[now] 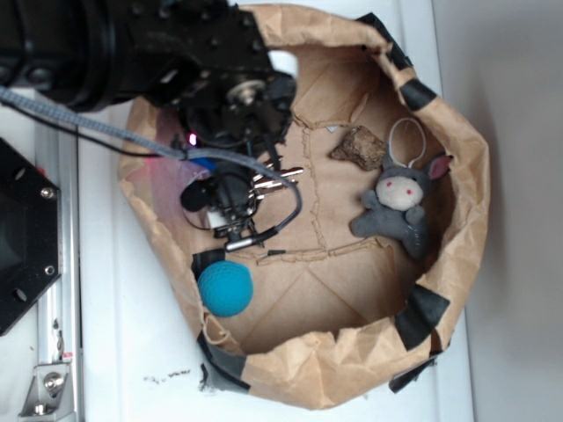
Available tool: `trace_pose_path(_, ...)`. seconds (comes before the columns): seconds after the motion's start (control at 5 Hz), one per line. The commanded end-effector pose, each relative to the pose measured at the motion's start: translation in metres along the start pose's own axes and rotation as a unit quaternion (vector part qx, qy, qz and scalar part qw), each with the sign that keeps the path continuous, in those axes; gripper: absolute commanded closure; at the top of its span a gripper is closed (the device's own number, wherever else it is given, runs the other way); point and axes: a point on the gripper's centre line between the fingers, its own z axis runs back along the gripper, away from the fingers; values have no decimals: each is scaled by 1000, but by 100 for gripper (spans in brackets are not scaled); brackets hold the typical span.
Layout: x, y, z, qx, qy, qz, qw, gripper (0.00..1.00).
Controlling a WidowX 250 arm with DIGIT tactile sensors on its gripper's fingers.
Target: Grab the silver keys.
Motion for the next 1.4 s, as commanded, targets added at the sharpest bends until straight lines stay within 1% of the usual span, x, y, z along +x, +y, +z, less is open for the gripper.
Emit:
trace_pose_path(0.0,-12,-7,-15,-1,1,-46,999,0)
trace_pose_path(0.2,-7,-7,-20,-1,4,-41,999,0)
trace_pose_path(0.4,-7,-7,-16,-17,3,-37,999,2)
trace_pose_path(0.6,-8,-6,-16,-20,2,-27,999,100)
trace_pose_path(1.2,-8,-7,-12,-19,-4,-33,999,100)
